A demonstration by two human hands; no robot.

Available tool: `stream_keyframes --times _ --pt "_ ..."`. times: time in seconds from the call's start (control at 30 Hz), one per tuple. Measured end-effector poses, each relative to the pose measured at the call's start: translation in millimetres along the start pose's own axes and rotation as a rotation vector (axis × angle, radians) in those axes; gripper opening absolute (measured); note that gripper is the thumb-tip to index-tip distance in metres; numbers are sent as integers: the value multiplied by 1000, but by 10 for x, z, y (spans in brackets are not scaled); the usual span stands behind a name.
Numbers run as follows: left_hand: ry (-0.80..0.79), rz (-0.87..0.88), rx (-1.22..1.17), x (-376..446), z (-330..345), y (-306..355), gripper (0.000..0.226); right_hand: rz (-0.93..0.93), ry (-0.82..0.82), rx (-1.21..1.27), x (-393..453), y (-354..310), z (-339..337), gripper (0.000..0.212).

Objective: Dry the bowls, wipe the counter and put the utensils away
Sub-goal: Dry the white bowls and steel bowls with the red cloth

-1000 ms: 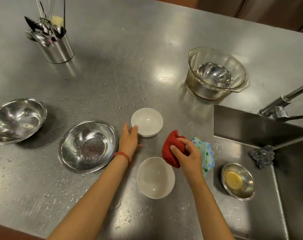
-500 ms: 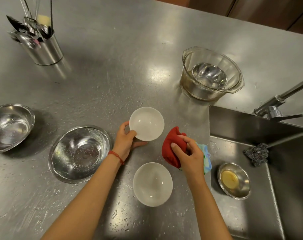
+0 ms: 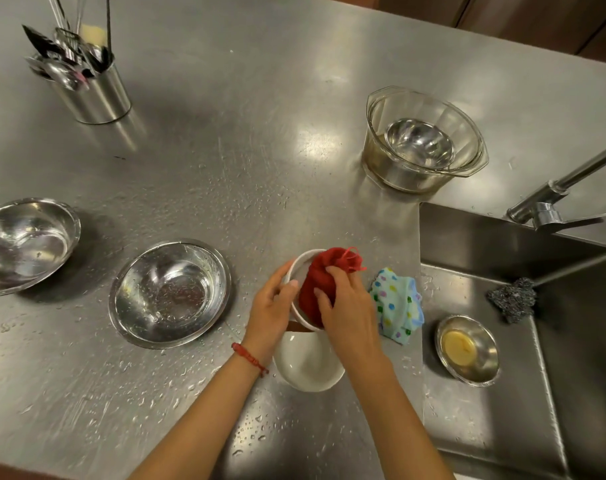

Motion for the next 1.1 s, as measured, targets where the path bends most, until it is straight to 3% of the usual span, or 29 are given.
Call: stream_keyframes --times 0.07,0.17,0.27,0.37,0.47,0.57,0.67,0.73,0.83,0.93,1.03,1.1 --pt "21 44 28 -24 -16 54 30 -1 -120 -23 -32 18 96 38" --pt "-23 101 89 -154 39 109 30 -3 -279 173 -64 14 151 36" --pt "-67 138 109 -255 105 157 33 70 -179 324 -86 -12 53 32" --pt "-30 168 73 -314 34 235 32 53 -81 155 -139 -57 -43 34" --pt "-13 172 45 -362 8 254 34 -45 -147 3 -218 -65 -18 38" --pt "-35 187 55 -459 103 243 35 19 -218 175 -308 18 12 33" --pt "-52 182 79 -551 162 193 35 133 -102 290 -326 50 -40 31" --pt "-20 185 62 -566 100 203 35 132 -61 228 -349 29 -69 33" --pt "4 202 47 -557 45 253 32 56 -140 105 -416 24 -62 38" --pt "-19 200 75 -622 126 220 31 -11 -244 197 -471 6 -31 34" --pt "-35 192 101 -691 184 167 32 39 -98 304 -444 7 -117 27" --pt "-25 198 96 -687 184 195 33 95 20 226 -430 38 -171 27"
Point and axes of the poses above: each hand's wrist, its own x-axis towards the middle knuckle, its own z-axis out of the palm, y = z × x, the point moved 10 cm from there along x, towards the middle knuckle, and after that the axes turned 10 degrees about -x, right-handed, at the moved point
